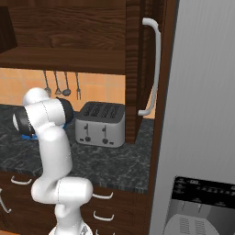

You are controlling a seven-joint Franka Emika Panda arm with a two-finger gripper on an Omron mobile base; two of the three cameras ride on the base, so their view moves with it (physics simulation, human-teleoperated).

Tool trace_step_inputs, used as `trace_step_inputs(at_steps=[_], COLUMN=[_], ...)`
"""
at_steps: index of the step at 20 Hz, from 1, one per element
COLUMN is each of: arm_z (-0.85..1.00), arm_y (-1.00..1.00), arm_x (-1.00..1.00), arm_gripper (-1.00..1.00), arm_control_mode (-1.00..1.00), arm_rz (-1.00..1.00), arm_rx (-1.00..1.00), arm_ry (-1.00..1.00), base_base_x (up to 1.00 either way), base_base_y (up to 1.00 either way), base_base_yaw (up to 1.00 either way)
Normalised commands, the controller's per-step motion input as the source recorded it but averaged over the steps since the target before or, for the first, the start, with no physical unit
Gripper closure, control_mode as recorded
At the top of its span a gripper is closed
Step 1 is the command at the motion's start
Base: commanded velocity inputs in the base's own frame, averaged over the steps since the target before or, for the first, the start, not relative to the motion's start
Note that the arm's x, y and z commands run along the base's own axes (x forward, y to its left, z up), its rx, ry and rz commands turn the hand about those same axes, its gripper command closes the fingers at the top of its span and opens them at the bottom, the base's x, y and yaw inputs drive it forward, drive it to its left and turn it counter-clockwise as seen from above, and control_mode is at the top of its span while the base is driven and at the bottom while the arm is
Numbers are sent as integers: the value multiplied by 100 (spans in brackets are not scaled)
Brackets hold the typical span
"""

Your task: Pick the kettle from the counter and place it on the tray. Then pick the mug from the cabinet and place it on the tray. Then close the cabinet doors.

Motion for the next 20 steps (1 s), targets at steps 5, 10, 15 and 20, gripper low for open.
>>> trace_step_inputs(at_steps=[5,10,15,20], arm_z=[-24,-13,-15,-16], arm_y=[-1,-15,-38,-37], arm_x=[6,0,0,0], arm_gripper=[100,100,100,100], arm_control_mode=[-100,-100,-100,-100], arm_rz=[5,1,0,0], arm_rx=[0,0,0,0], arm_ry=[0,1,1,1], base_base_x=[0,0,0,0], base_base_y=[0,0,0,0], base_base_yaw=[0,0,0,0])
